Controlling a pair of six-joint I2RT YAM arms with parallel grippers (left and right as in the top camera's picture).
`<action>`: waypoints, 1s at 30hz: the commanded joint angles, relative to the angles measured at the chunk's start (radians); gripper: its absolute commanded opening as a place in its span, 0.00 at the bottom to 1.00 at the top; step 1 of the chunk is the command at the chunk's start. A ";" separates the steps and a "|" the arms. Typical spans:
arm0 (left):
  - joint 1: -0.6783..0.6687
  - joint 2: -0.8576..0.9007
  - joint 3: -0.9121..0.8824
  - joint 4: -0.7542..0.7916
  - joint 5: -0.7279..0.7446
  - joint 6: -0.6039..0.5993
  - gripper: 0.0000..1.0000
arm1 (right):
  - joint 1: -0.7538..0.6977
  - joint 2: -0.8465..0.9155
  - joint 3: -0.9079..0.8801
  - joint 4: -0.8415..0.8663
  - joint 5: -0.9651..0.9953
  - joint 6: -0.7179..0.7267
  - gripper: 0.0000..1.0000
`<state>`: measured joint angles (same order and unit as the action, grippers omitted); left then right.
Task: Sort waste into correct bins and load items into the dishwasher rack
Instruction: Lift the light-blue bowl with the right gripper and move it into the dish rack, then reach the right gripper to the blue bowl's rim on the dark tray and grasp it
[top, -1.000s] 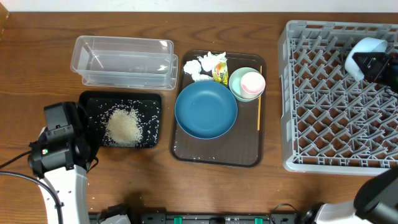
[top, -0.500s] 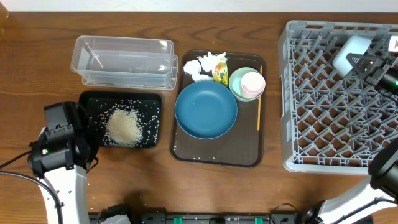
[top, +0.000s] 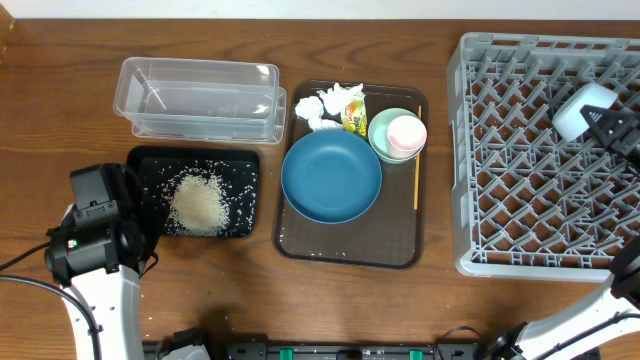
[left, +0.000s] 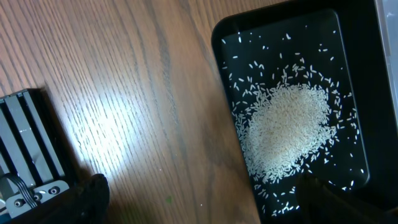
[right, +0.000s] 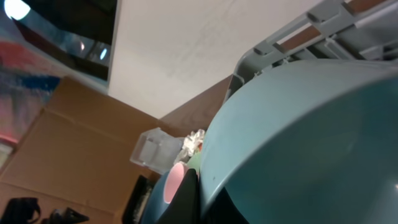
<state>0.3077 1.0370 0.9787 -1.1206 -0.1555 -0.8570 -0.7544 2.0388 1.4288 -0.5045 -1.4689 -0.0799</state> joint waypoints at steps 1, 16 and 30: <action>0.006 0.001 0.018 -0.004 0.002 0.006 0.97 | -0.019 0.009 0.009 -0.032 -0.027 0.005 0.01; 0.006 0.001 0.018 -0.004 0.002 0.006 0.97 | -0.084 -0.085 0.009 -0.230 0.435 0.131 0.11; 0.006 0.001 0.018 -0.004 0.002 0.006 0.97 | -0.128 -0.481 0.009 -0.300 0.712 0.286 0.99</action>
<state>0.3077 1.0370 0.9787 -1.1210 -0.1555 -0.8570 -0.8997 1.6669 1.4311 -0.8009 -0.7761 0.1600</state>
